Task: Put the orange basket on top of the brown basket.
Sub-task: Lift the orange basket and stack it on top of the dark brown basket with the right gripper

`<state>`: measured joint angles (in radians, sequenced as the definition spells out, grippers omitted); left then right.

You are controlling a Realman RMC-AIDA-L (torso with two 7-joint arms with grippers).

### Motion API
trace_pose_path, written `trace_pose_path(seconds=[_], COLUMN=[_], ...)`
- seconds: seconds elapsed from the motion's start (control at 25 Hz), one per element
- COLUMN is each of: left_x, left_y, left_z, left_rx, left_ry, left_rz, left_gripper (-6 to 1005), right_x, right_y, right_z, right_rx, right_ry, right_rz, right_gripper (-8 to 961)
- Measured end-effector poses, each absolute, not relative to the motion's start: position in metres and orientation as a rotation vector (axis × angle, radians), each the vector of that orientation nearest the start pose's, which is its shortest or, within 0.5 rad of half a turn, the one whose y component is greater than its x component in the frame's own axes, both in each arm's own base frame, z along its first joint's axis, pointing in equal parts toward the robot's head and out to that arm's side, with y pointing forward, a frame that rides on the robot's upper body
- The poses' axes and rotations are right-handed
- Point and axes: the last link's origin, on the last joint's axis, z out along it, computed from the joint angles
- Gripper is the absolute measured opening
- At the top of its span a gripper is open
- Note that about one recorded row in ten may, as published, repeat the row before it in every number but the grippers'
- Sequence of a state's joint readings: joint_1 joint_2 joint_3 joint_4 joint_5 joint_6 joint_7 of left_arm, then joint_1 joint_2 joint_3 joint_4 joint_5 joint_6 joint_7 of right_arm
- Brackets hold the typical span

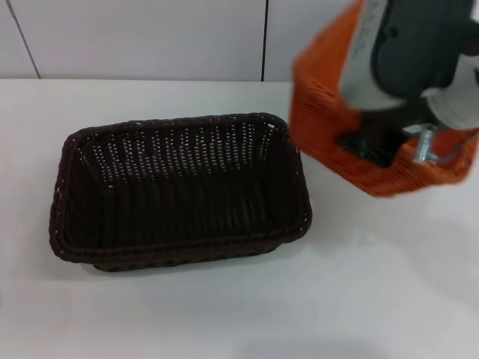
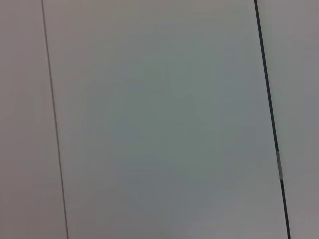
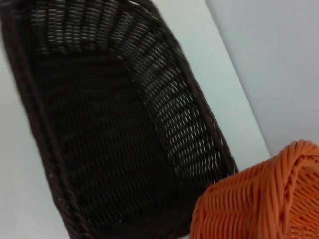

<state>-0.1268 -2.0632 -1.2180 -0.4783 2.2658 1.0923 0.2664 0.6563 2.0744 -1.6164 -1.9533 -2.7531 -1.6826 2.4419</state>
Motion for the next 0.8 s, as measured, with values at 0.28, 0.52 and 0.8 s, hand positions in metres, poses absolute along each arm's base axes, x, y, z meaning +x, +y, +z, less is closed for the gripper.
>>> trace_pose_path(seconds=[0.28,0.52,0.8], left_x=[-0.393,-0.395,-0.394], left_y=[0.269,0.264,0.265], left_z=[0.040,0.040,0.038], left_rx=[-1.165,-1.150,-1.150], left_ry=[-0.600,-0.614,-0.628], left_rz=[-0.429,-0.448,-0.464], left_gripper=[728,726,723], right_x=[0.041,0.048,0.045], right_y=[0.290,0.291,0.292], right_z=[0.010,0.002,-0.006], right_rx=[-2.515,-2.333,-2.170], right_ry=[-0.803,-1.156,-1.382], right_rz=[-0.643,-0.723,-0.733], right_gripper=[243,262,283])
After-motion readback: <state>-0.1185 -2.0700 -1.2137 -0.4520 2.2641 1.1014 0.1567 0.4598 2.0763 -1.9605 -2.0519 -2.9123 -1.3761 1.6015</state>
